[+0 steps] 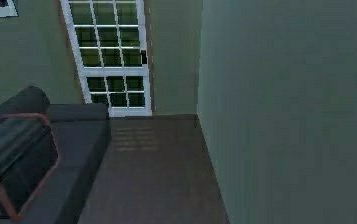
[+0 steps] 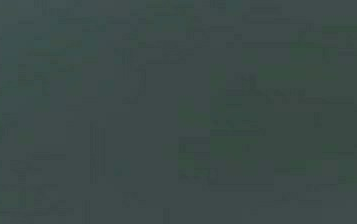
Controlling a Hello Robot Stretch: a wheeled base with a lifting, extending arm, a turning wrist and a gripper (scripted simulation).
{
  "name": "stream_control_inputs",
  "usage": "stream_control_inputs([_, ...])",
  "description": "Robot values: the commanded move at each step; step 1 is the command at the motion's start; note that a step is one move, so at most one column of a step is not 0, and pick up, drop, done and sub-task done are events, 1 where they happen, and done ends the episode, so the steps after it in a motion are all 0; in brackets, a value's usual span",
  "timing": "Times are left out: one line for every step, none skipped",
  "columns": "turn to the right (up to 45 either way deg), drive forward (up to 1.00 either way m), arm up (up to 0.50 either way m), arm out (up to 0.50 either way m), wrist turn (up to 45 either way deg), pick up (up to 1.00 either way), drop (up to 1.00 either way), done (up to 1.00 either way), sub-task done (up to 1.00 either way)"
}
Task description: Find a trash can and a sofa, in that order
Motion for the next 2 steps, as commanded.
stream_control_inputs([-42.0,0.0,0.0,0.0,0.0,0.0,0.0,0.0,0.0])
stream_control_inputs([0.0,0.0,0.0,0.0,0.0,0.0,0.0,1.0,0.0])
